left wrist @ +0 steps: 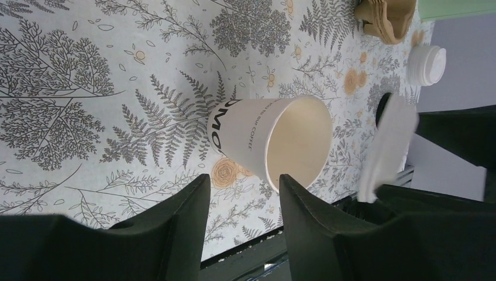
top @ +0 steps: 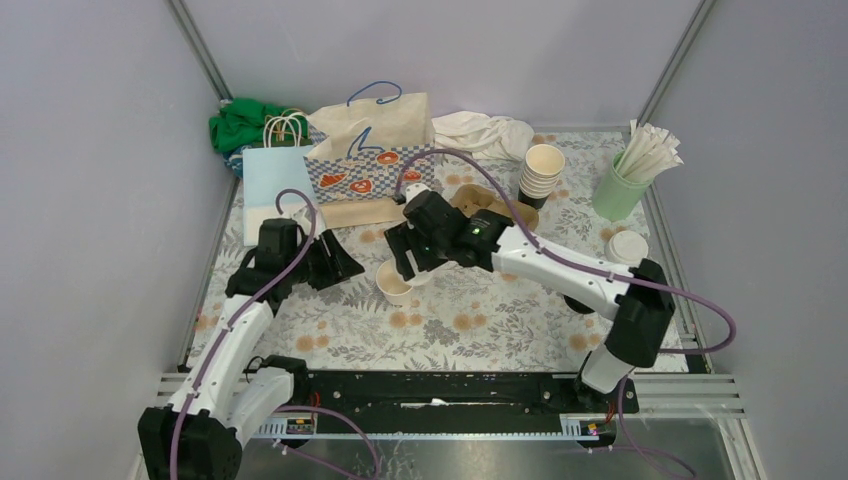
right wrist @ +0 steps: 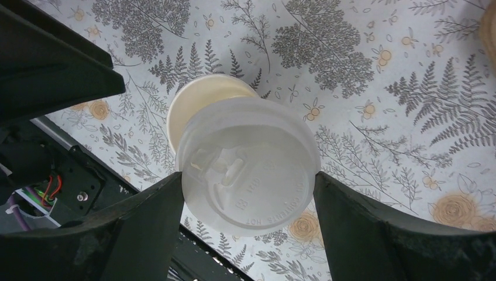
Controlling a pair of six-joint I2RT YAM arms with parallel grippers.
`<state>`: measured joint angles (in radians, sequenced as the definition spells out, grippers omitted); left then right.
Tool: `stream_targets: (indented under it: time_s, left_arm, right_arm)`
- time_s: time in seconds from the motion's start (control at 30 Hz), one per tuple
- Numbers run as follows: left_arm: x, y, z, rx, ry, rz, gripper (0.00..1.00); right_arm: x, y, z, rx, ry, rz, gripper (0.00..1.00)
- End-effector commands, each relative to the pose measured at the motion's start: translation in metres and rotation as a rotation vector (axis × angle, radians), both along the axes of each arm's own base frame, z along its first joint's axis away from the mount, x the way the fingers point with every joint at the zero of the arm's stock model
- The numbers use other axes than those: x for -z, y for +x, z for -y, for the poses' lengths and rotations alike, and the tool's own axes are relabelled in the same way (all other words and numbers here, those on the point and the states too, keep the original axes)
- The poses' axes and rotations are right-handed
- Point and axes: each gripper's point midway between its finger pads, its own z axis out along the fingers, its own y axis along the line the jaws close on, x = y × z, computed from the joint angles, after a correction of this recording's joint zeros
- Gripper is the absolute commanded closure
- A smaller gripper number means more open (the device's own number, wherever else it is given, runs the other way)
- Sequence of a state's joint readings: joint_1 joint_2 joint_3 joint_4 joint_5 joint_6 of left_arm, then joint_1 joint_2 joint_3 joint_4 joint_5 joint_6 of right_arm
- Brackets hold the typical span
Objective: Pack the takeout coffee
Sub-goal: Close the cup lid on the coffee cup.
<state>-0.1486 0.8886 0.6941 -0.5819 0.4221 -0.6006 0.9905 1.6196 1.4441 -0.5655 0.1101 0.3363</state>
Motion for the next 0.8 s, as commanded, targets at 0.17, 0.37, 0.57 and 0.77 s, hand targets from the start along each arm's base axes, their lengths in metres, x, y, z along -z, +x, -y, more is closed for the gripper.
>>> stream_targets:
  time_s: [0.17,0.37,0.57,0.77]
  left_arm:
    - [-0.017,0.004,0.0,0.01,-0.09,0.081,0.53]
    - [-0.016,0.003,0.004,0.024,-0.128,0.089,0.53]
    - [-0.014,0.004,0.007,0.03,-0.152,0.082,0.59]
    - [-0.009,0.007,0.009,0.005,-0.182,0.069,0.68]
  right_arm:
    - [0.016,-0.011,-0.032,-0.082,-0.087,-0.014,0.16]
    - [0.026,-0.011,-0.036,-0.095,-0.143,-0.011,0.16]
    - [0.029,-0.007,-0.039,-0.096,-0.167,0.001,0.15]
    - [0.031,-0.005,-0.041,-0.107,-0.196,0.005,0.15]
